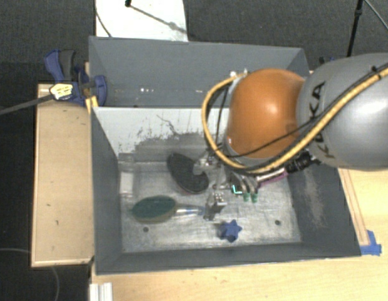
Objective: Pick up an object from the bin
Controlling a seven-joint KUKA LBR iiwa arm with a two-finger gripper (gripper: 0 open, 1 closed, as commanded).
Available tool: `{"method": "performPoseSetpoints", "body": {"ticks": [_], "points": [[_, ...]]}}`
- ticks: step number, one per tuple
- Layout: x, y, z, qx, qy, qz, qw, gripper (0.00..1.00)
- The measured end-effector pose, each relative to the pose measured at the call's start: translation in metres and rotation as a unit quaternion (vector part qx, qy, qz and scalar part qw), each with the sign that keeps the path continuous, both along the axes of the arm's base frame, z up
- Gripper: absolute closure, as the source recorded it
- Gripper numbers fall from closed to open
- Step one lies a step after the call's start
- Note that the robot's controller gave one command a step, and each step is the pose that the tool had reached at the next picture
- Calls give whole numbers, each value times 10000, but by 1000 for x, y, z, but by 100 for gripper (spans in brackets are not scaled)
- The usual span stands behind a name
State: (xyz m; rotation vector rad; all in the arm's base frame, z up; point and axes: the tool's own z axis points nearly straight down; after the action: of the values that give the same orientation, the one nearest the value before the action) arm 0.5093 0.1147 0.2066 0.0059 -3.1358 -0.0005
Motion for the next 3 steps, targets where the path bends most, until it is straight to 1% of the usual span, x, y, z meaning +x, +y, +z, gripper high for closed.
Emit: {"method": "performPoseSetpoints", "body": {"ticks": [1,2,3], "points": [[50,7,-119,13,-4,2062,9785,0],[-16,43,-135,16,-32,1771,9842,0],[-11,41,-133,19,-76,1738,9848,100]]}}
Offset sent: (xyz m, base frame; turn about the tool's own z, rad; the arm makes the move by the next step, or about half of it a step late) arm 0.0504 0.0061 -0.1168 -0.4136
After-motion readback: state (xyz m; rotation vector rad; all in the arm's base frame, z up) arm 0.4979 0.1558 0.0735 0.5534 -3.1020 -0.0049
